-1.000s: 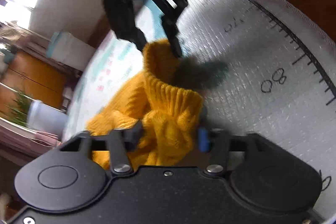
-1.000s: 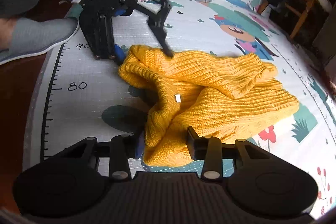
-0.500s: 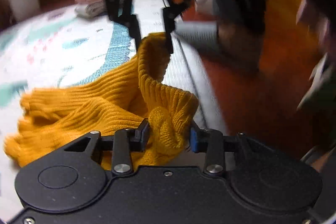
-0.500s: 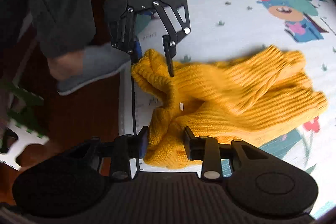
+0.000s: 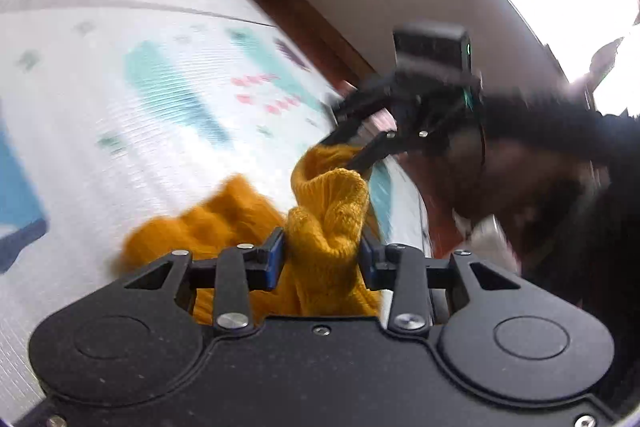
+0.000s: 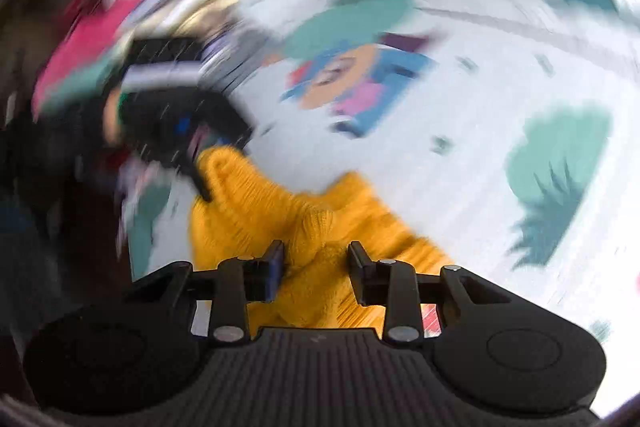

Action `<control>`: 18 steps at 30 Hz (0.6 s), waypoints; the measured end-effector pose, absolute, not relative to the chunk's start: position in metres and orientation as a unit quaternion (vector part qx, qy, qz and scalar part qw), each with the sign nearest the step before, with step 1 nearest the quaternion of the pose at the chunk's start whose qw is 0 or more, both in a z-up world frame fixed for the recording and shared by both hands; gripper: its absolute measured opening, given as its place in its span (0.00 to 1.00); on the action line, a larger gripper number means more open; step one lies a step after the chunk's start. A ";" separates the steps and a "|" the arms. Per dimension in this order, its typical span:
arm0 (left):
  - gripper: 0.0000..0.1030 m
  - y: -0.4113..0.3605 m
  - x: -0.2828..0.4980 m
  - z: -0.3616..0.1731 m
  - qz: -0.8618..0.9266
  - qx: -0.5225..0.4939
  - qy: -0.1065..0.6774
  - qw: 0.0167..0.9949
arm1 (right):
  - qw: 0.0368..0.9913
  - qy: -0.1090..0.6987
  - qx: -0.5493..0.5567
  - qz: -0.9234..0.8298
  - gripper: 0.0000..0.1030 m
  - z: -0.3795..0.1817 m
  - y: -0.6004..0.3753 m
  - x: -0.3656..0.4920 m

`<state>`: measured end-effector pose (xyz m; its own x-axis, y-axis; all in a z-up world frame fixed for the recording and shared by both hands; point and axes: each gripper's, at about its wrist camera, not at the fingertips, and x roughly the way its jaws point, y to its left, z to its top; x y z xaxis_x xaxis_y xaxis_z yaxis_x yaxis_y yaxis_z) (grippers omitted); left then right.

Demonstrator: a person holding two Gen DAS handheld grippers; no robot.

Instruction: Fold clothes

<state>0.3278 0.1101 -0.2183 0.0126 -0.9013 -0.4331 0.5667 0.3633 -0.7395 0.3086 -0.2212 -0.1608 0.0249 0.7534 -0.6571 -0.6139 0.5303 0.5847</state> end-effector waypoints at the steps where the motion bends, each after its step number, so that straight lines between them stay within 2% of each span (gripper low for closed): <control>1: 0.37 0.114 0.336 -0.235 -0.504 -0.205 0.470 0.694 | 0.719 0.517 0.110 0.452 0.34 -0.181 -0.227 0.319; 2: 0.40 0.120 0.339 -0.248 -0.466 -0.223 0.483 0.707 | 0.730 0.518 0.148 0.420 0.34 -0.199 -0.234 0.322; 4: 0.54 0.133 0.334 -0.260 -0.407 -0.260 0.488 0.727 | 0.748 0.516 0.222 0.354 0.35 -0.232 -0.249 0.325; 6: 0.57 0.150 0.308 -0.254 -0.378 -0.296 0.453 0.751 | 0.762 0.485 0.288 0.319 0.35 -0.246 -0.266 0.304; 8: 0.60 0.167 0.276 -0.244 -0.359 -0.327 0.419 0.768 | 0.771 0.453 0.322 0.312 0.48 -0.248 -0.277 0.277; 10: 0.62 0.179 0.244 -0.237 -0.338 -0.344 0.393 0.783 | 0.771 0.442 0.332 0.315 0.56 -0.245 -0.280 0.251; 13: 0.66 0.179 0.212 -0.239 -0.323 -0.369 0.381 0.784 | 0.777 0.441 0.312 0.324 0.56 -0.235 -0.277 0.221; 16: 0.66 0.158 0.213 -0.251 -0.325 -0.361 0.382 0.787 | 0.794 0.435 0.272 0.325 0.56 -0.227 -0.262 0.197; 17: 0.57 0.152 0.215 -0.257 -0.325 -0.367 0.379 0.785 | 0.800 0.432 0.262 0.322 0.44 -0.225 -0.257 0.191; 18: 0.18 0.145 0.220 -0.259 -0.323 -0.371 0.377 0.785 | 0.807 0.429 0.264 0.309 0.33 -0.224 -0.255 0.189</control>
